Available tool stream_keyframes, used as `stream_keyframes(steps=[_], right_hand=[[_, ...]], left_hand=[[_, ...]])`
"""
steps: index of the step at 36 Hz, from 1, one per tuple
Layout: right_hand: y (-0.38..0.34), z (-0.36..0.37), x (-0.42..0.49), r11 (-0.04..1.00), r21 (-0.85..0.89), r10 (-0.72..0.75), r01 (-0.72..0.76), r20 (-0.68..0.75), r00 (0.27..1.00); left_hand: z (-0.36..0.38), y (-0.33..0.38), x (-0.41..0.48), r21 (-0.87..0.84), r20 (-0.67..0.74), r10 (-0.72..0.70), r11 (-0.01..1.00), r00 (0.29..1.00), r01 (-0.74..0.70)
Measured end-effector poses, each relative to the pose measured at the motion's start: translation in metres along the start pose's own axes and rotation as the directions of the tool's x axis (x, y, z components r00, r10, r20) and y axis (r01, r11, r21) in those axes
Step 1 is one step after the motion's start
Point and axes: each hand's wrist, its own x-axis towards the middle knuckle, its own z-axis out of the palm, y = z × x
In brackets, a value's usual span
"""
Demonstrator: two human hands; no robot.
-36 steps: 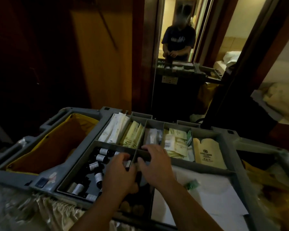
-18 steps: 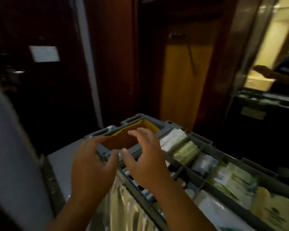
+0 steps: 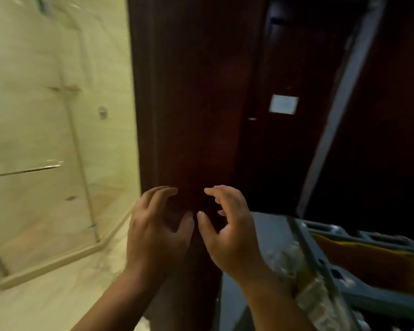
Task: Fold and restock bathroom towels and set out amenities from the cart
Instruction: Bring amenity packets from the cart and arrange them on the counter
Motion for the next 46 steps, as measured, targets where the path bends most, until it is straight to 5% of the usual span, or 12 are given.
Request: stream_keyframes(steps=[20, 46], right_hand=[[-0.145, 0.353, 0.086, 0.919, 0.393, -0.18, 0.035, 0.339, 0.923], [-0.284, 0.806, 0.175, 0.73, 0.679, -0.493, -0.074, 0.598, 0.632]], left_hand=[[-0.228, -0.246, 0.074, 0.32, -0.303, -0.177, 0.907, 0.937, 0.275], [-0.41, -0.559, 0.182, 0.413, -0.682, -0.361, 0.528, 0.636, 0.742]])
